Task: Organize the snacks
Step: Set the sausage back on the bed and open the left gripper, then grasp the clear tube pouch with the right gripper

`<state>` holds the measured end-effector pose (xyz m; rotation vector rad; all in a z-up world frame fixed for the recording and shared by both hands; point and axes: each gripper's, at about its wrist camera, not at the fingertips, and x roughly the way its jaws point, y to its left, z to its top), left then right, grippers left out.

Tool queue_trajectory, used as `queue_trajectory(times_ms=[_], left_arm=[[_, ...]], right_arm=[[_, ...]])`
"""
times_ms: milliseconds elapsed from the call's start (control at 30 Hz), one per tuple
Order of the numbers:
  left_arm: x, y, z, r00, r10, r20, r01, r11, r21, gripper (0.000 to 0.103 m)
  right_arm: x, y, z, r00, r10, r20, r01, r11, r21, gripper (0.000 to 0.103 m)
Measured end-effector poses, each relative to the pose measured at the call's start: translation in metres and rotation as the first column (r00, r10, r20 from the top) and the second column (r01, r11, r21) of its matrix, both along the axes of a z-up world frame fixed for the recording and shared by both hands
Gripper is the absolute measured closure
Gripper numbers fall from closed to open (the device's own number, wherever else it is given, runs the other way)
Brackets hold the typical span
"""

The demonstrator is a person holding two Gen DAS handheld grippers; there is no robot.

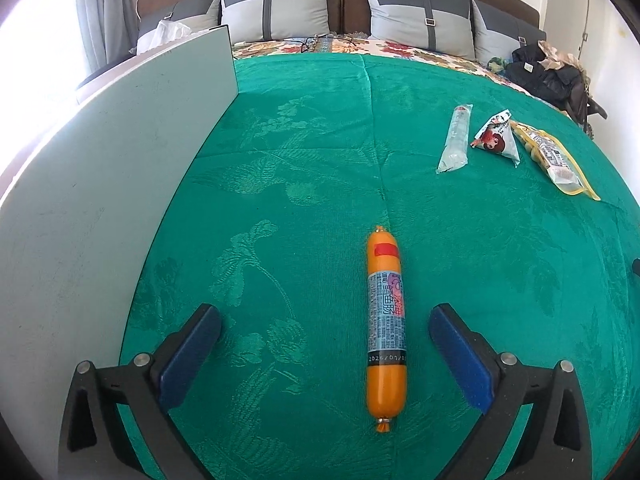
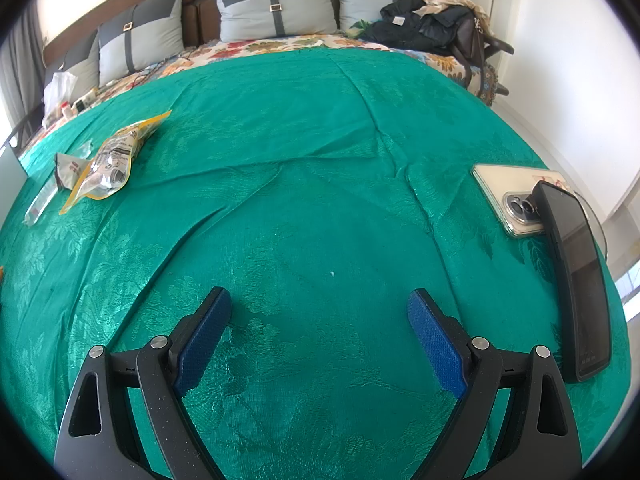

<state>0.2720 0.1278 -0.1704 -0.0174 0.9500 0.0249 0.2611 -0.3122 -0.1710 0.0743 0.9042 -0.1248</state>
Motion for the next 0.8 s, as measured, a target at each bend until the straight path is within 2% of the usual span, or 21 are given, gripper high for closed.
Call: queue_trajectory(times_ms=[433, 533, 567, 633, 733, 800], left_arm=[[0.001, 0.0, 0.0, 1.0, -0.001, 0.0, 0.001, 1.0, -0.003, 0.0], [0.001, 0.0, 0.0, 1.0, -0.001, 0.0, 0.001, 1.0, -0.002, 0.0], [0.001, 0.0, 0.0, 1.0, -0.001, 0.0, 0.001, 1.0, -0.003, 0.0], [0.001, 0.0, 0.0, 1.0, -0.001, 0.0, 0.001, 1.0, -0.003, 0.0], [0.001, 0.0, 0.0, 1.0, 0.0, 0.0, 0.0, 1.0, -0.003, 0.0], [0.001, 0.0, 0.0, 1.0, 0.0, 0.0, 0.0, 1.0, -0.003, 0.0]], right_arm=[[-0.002, -0.004, -0.003, 1.0, 0.007, -0.004, -0.007, 1.0, 0.004, 0.009], [-0.007, 0.006, 0.007, 0.997, -0.073, -0.025, 0.072, 0.997, -0.017, 0.01], [-0.011, 0.015, 0.015, 0.998, -0.069, 0.014, 0.069, 0.997, 0.036, 0.01], [-0.011, 0.044, 0.029, 0.998, -0.001, 0.065, -0.01, 0.986, 0.165, 0.01], [0.014, 0.107, 0.041, 0.982, 0.183, 0.035, -0.185, 0.932, 0.313, 0.011], [0.038, 0.148, 0.045, 0.965, 0.263, 0.014, -0.249, 0.894, 0.373, 0.011]])
